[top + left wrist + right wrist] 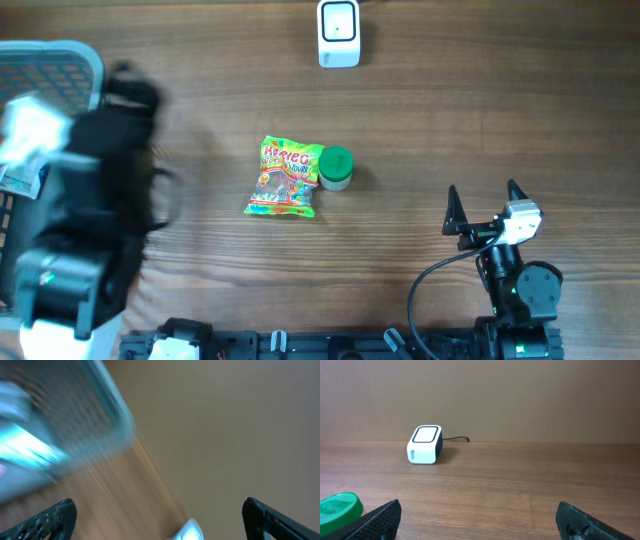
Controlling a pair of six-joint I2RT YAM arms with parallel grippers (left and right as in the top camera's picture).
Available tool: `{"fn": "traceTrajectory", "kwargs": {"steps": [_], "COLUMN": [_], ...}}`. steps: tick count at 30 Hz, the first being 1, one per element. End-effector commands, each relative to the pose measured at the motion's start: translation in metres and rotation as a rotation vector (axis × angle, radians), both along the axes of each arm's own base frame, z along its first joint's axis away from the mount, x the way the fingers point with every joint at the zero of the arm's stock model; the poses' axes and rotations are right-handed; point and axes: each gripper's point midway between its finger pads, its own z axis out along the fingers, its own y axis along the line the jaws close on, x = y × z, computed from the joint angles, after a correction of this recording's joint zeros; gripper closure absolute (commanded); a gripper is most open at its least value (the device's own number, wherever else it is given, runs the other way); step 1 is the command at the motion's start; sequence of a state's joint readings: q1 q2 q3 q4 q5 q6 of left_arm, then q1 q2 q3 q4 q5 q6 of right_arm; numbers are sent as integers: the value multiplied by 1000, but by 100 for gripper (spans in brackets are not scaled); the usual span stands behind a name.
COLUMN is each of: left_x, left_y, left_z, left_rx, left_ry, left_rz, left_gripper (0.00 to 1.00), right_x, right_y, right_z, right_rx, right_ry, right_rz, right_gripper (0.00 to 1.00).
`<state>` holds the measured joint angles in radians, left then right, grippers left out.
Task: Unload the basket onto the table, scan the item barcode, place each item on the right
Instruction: 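Place the Haribo bag on the table beside the canister, then grasp the Kleenex tissue pack in the basket with left gripper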
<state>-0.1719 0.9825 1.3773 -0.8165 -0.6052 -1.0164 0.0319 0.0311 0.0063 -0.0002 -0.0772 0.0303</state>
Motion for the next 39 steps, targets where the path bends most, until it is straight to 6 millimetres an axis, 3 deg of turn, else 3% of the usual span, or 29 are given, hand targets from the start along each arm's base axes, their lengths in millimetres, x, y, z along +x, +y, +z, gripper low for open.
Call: {"fn": "traceTrajectory", "kwargs": {"steps": [1,3,5,6,7,10,11,12,15,19,23,28,33,35,36,39], "left_x": [-36,-49,-49,-46,-34,-12,-2,1,20,14,2,-3,-14,-18,-22,-22], "left_y": [83,123,151,160,174,188,195,197,176,170,160,159,149,146,144,144], "left_z": [3,-17,-51,-70,-113,-160,-187,-205,-252,-296,-327,-339,-365,-368,-368,-363], "left_rx": [1,-49,-151,-210,-306,-284,-230,-206,-210,-313,-387,-395,-414,-426,-437,-436], "left_ry": [14,81,176,225,355,535,656,734,848,956,1062,1083,1100,1112,1122,1118], "left_rz": [278,398,424,418,372,254,161,96,-226,-269,-326,-324,-329,-333,-336,-332], "left_gripper": [0,0,0,0,0,0,0,0,0,0,0,0,1,37,50,62], "right_x": [0,0,0,0,0,0,0,0,0,0,0,0,0,0,0,0], "right_y": [-2,-2,-2,-2,-2,-2,-2,-2,-2,-2,-2,-2,-2,-2,-2,-2], "right_z": [0,0,0,0,0,0,0,0,0,0,0,0,0,0,0,0], "right_rx": [14,14,14,14,14,15,14,14,14,14,14,14,14,14,14,14], "right_ry": [-1,-1,-1,-1,-1,-1,-1,-1,-1,-1,-1,-1,-1,-1,-1,-1], "right_rz": [-11,-11,-11,-11,-11,-11,-11,-11,-11,-11,-11,-11,-11,-11,-11,-11], "right_gripper": [0,0,0,0,0,0,0,0,0,0,0,0,0,0,0,0]}}
